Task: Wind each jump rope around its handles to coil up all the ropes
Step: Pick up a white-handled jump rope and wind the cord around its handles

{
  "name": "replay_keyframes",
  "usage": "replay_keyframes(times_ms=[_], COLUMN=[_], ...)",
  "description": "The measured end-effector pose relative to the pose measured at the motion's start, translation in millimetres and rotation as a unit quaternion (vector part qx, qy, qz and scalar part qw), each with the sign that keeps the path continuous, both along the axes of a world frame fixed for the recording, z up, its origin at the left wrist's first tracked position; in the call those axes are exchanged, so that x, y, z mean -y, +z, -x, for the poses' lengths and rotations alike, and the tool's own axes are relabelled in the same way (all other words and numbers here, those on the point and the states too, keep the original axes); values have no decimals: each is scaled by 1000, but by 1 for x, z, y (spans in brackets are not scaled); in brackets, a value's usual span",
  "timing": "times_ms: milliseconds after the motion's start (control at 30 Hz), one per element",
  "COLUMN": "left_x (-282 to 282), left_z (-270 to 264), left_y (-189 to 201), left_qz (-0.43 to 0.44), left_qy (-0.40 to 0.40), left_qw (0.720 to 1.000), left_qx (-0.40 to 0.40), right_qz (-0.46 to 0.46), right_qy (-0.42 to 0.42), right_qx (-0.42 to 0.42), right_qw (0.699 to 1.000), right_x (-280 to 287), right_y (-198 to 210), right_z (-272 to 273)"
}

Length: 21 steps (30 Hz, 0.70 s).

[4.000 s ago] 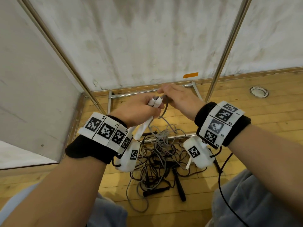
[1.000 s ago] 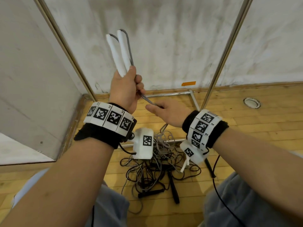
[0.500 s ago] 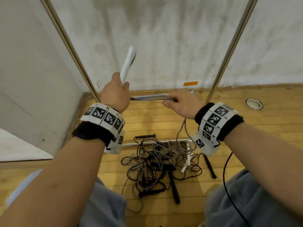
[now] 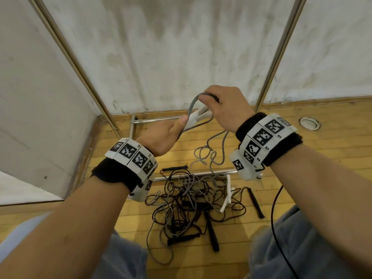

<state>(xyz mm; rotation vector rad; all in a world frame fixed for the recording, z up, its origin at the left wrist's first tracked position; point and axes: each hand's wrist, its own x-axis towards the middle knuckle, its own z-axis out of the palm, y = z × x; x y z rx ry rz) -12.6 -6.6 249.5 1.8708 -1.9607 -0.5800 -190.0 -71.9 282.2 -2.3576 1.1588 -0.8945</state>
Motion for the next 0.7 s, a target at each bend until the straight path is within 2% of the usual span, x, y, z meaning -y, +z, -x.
replay_keyframes(times_ms=[67, 200, 400, 500, 600, 700], left_x=[-2, -4, -10, -15, -19, -22], left_z=[7, 17, 24, 21, 12, 6], left_y=[0, -6, 2, 10, 26, 36], left_qz=[-23, -79, -115, -121, -85, -58], left_qy=[-26, -50, -75, -91, -81, -68], left_qw=[999, 987, 977, 982, 993, 989], left_qx=[23, 134, 164, 113, -8, -122], right_qz=[-5, -11, -77, -138, -204, -268], right_qy=[-5, 1, -49, -30, -13, 15], right_qx=[-9, -43, -31, -2, 46, 105], right_qw=[1000, 999, 995, 990, 978, 958], right_x=[3, 4, 13, 13, 16, 16], right_y=[1, 1, 0, 1, 7, 4], right_z=[3, 7, 19, 21, 30, 30])
